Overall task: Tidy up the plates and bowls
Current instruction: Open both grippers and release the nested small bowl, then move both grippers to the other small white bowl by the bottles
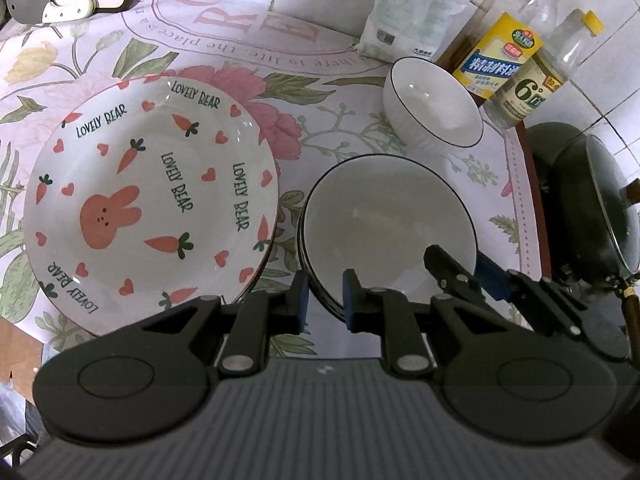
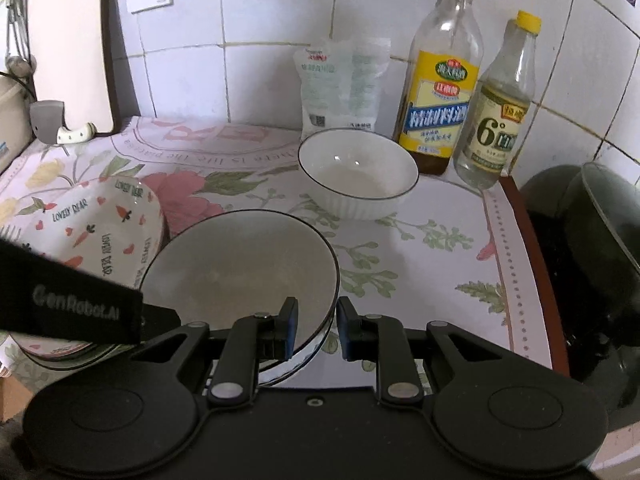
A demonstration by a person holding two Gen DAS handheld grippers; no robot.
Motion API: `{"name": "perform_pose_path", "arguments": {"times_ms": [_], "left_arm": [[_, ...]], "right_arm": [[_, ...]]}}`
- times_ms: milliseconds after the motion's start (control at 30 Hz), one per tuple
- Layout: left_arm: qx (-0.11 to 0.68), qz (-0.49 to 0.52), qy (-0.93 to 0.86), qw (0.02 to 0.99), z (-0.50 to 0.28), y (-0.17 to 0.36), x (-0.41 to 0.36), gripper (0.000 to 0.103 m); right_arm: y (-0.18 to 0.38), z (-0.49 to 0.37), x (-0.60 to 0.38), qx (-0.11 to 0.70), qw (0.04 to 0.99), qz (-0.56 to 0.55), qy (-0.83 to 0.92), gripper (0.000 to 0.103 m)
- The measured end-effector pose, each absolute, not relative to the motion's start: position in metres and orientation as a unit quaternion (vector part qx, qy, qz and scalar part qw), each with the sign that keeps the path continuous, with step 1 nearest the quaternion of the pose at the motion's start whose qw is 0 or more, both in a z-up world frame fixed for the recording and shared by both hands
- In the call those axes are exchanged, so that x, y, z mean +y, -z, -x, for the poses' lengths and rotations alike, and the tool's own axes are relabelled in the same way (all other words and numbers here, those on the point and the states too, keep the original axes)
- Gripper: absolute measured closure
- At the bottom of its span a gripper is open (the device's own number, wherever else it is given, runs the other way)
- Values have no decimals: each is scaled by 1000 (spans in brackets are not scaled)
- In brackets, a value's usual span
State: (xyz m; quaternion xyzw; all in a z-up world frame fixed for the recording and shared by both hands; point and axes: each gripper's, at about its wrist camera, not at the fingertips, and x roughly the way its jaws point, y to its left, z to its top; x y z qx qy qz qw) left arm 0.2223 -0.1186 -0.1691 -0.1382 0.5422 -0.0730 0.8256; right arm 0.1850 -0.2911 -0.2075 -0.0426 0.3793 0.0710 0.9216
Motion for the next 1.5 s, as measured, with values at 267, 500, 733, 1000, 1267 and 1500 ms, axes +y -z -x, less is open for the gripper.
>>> {"name": "perform_pose_path", "arguments": {"times_ms": [267, 500, 733, 1000, 1267, 1500], "left_arm": [[533, 134, 98, 830, -218, 147, -111, 87], [501, 98, 157, 846, -216, 105, -107, 86], [452, 56, 205, 867, -223, 67, -107, 81], [415, 60, 221, 881, -239, 41, -111, 74], [393, -12, 211, 895, -284, 65, -138, 62], [416, -5, 185, 890, -330, 113, -145, 61]], "right_arm": [[190, -176, -312, 385, 919, -23, -86, 76], [152, -170, -345, 390, 909, -90, -115, 69], [125, -174, -369, 382, 902, -141, -144, 60], [119, -208, -384, 374, 896, -179, -160, 58], [148, -257, -399, 393, 878, -224, -155, 54], [185, -298, -408, 412, 873, -225, -129, 54]]}}
